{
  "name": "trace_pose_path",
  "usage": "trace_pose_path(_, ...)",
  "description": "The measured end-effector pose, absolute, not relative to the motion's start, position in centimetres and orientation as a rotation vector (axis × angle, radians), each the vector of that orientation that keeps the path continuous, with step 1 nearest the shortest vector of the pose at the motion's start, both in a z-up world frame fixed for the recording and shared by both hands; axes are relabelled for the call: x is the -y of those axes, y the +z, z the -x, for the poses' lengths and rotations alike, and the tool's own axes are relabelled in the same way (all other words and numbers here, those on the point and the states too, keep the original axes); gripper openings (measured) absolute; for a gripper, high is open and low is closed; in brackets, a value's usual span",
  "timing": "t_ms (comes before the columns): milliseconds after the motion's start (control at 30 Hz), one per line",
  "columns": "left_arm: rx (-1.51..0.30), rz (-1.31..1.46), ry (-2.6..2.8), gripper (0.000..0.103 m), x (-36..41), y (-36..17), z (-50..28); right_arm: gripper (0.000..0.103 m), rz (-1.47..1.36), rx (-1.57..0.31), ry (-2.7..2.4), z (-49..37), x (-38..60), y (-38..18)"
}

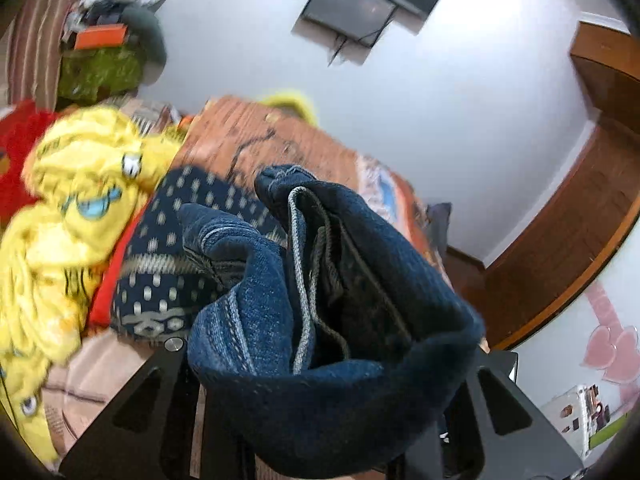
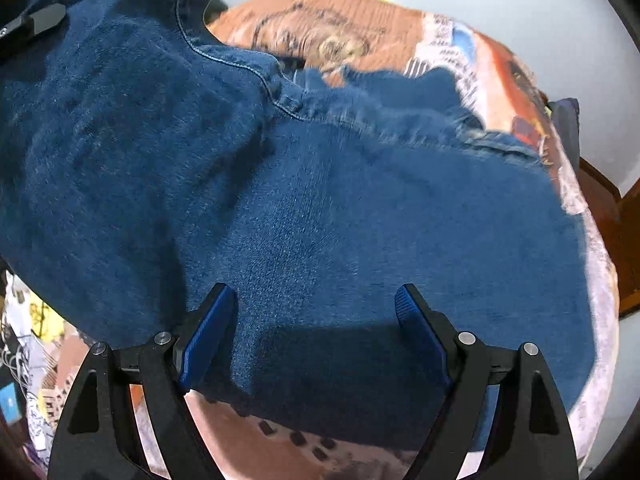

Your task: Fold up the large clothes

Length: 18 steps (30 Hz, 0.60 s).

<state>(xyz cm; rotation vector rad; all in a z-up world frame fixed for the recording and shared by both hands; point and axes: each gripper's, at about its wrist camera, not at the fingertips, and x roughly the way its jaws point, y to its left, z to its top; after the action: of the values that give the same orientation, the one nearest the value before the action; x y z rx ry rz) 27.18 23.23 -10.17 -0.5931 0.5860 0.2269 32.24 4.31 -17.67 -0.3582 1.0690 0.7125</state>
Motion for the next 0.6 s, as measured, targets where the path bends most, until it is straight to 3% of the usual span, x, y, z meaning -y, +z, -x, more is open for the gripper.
trace_pose_path(300,-0.602,0.615,0.205,0.025,-20.0,-10.1,-30.2,0.081,0.246,-1.089,0.714,-33.5,1.4,-15.1)
trace_pose_path(600,-0.739,0.495,-0.017,0.025,-7.1,-10.8,-38.2,0.081,0.097,-1.057,0.474,-35.9,13.4,-13.5)
